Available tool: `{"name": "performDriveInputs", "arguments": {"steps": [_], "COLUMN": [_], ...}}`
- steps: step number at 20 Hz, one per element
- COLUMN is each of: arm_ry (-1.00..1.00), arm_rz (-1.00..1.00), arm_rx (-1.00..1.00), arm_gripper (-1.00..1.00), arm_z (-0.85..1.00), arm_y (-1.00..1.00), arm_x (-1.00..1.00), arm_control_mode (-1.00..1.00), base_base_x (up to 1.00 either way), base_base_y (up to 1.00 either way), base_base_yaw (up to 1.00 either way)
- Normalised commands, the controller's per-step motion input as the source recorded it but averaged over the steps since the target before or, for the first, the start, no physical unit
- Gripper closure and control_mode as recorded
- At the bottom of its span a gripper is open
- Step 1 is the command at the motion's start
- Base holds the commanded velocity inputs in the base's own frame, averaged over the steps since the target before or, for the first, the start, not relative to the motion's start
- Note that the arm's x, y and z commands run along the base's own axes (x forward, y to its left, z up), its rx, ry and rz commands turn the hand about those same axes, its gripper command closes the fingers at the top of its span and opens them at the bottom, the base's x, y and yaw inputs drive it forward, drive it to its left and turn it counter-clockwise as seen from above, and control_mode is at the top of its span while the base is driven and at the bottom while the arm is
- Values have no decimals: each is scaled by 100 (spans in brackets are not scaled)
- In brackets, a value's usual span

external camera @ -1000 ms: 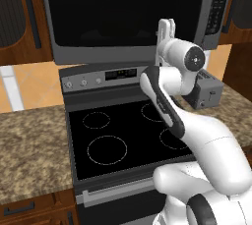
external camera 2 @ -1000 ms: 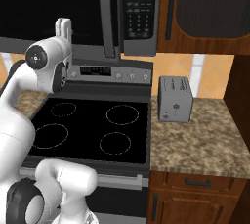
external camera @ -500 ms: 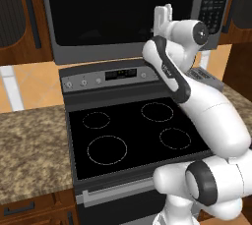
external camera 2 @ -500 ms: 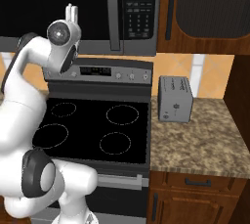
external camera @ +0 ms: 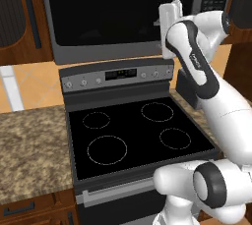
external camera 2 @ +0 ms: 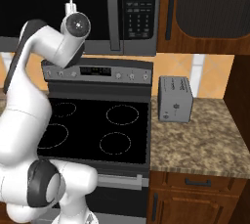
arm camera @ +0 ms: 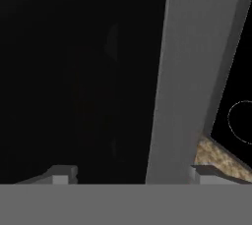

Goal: Pick the onion from the sink and place it in the bowl. Then pick the bowl and place it in the microwave. Then close the microwave door and press the start button.

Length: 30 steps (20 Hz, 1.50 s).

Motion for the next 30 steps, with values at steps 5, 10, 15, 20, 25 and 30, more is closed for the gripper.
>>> {"name": "performDriveInputs", "arguments": {"steps": [5, 10, 15, 20, 25, 30], "arm_ry": [-11, 0, -5, 0, 2, 2], "arm_rz": [28, 9, 3, 0, 3, 2], "arm_rx": [5, 8, 13, 11, 6, 1], "arm_gripper": [-100, -100, -100, -100, -100, -100], "arm_z": [-4, -10, -3, -4, -16, -7], "arm_y": [-37, -95, -98, -82, -44, 4], "arm_x": [-100, -87, -64, 2, 46, 63], "arm_control_mode": [-100, -100, -100, -100, -100, -100], "base_base_x": [0, 0, 0, 0, 0, 0], "base_base_y": [0, 0, 0, 0, 0, 0], "base_base_yaw": [0, 0, 0, 0, 0, 0]}}
